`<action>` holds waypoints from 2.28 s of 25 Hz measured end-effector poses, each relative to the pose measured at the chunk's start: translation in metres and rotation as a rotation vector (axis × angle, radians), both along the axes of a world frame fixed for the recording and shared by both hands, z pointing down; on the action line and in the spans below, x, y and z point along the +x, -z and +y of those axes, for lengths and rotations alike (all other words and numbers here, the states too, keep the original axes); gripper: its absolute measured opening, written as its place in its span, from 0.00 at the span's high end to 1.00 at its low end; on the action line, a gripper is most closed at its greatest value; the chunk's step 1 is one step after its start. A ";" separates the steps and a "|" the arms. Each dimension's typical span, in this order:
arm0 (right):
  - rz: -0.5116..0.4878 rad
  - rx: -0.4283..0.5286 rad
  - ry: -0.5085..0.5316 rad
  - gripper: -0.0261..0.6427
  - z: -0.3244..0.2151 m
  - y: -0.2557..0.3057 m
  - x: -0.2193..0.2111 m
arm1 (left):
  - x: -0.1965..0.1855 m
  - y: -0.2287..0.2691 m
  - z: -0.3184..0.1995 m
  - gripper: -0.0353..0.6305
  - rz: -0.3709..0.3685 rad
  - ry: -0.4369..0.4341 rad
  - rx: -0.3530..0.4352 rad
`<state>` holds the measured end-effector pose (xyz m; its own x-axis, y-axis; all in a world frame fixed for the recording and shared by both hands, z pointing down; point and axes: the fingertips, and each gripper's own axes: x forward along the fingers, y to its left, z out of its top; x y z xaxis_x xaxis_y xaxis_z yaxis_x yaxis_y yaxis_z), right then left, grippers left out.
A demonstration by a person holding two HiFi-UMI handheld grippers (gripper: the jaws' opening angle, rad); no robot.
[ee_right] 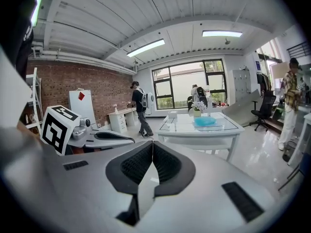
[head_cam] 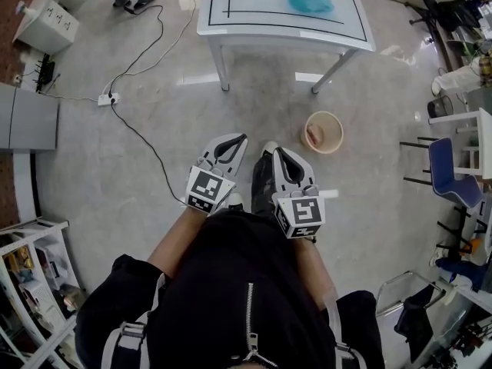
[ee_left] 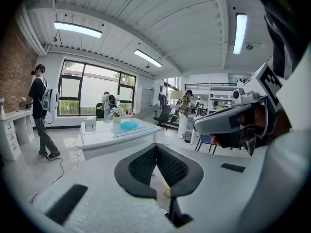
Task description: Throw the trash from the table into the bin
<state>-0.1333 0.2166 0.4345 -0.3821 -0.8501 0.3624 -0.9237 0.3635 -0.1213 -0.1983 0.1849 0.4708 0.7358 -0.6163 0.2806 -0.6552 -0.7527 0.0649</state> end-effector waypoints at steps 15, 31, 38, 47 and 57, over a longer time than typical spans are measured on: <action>0.032 -0.002 0.100 0.95 -0.168 0.016 0.077 | 0.074 0.008 -0.159 0.94 -0.042 0.068 0.015; 0.007 -0.009 0.070 0.94 -0.261 0.010 0.142 | 0.122 0.019 -0.246 0.94 -0.099 0.106 0.006; 0.005 -0.032 0.077 0.94 -0.295 0.000 0.144 | 0.125 0.017 -0.287 0.94 -0.122 0.104 0.002; 0.017 -0.066 0.046 0.94 -0.388 -0.008 0.140 | 0.131 0.004 -0.384 0.94 -0.080 0.043 -0.012; 0.065 -0.059 0.005 0.94 -0.513 0.002 0.110 | 0.118 0.006 -0.508 0.94 -0.026 -0.048 -0.016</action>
